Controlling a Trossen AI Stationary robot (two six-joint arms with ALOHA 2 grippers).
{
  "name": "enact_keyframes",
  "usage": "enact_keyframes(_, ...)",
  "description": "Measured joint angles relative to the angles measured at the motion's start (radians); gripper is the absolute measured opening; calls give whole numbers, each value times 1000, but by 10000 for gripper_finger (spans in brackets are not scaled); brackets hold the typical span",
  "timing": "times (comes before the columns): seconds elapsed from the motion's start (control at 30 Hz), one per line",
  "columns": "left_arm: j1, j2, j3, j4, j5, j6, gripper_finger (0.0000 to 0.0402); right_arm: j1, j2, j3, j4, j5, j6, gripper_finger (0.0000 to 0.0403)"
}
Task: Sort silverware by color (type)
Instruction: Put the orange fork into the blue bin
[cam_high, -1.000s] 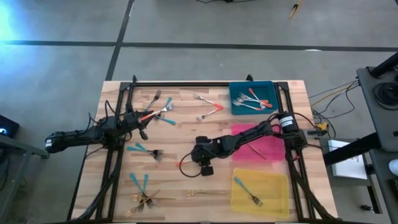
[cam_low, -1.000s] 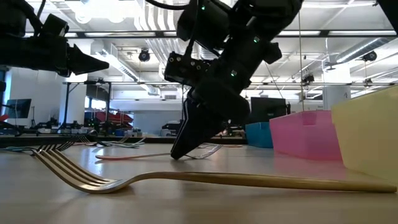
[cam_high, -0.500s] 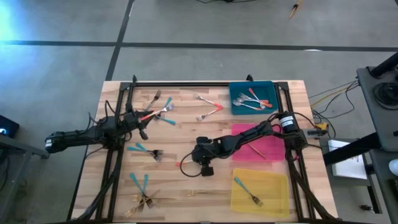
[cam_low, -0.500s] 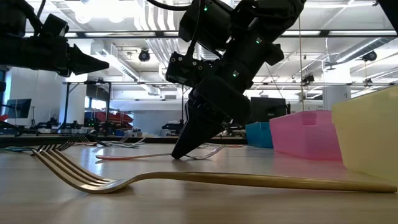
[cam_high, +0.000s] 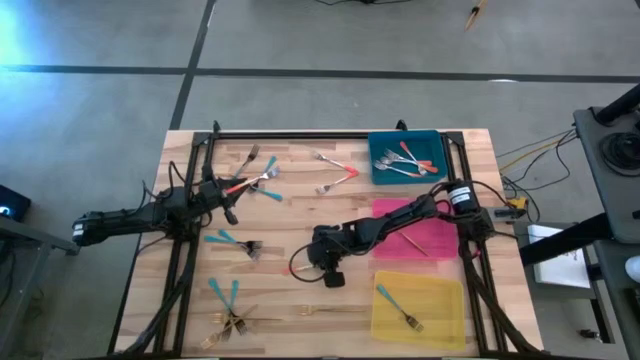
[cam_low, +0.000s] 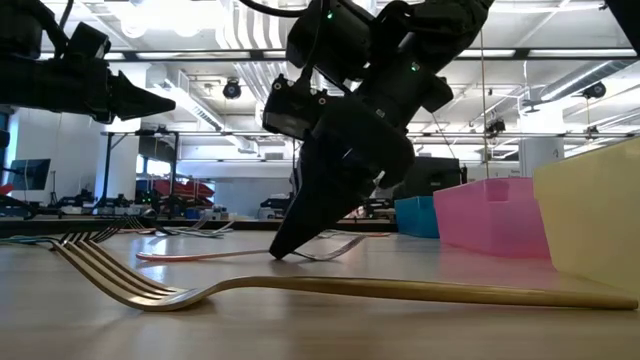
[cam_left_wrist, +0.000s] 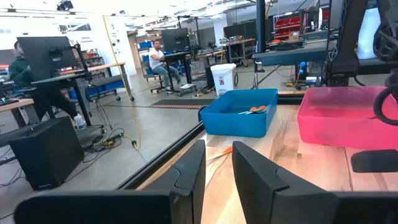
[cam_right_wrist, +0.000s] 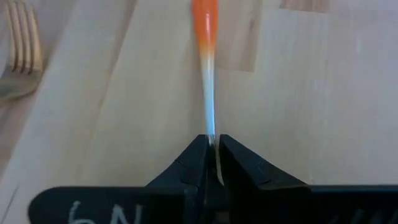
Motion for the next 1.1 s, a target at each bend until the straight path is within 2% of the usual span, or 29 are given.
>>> enact_keyframes(0.13, 0, 0, 0, 0, 0, 0, 64, -4, 4, 3, -17, 2, 35, 44)
enact_keyframes(0.33, 0, 0, 0, 0, 0, 0, 64, -9, 4, 3, -28, 4, 30, 15)
enact_keyframes(0.67, 0, 0, 0, 0, 0, 0, 64, -12, 2, 24, -54, 8, 26, 10)
enact_keyframes(0.97, 0, 0, 0, 0, 0, 0, 64, -76, -58, 98, -231, 14, -29, 9)
enact_keyframes(1.1, 0, 0, 0, 0, 0, 0, 64, -132, -115, 108, -361, 14, -54, 9)
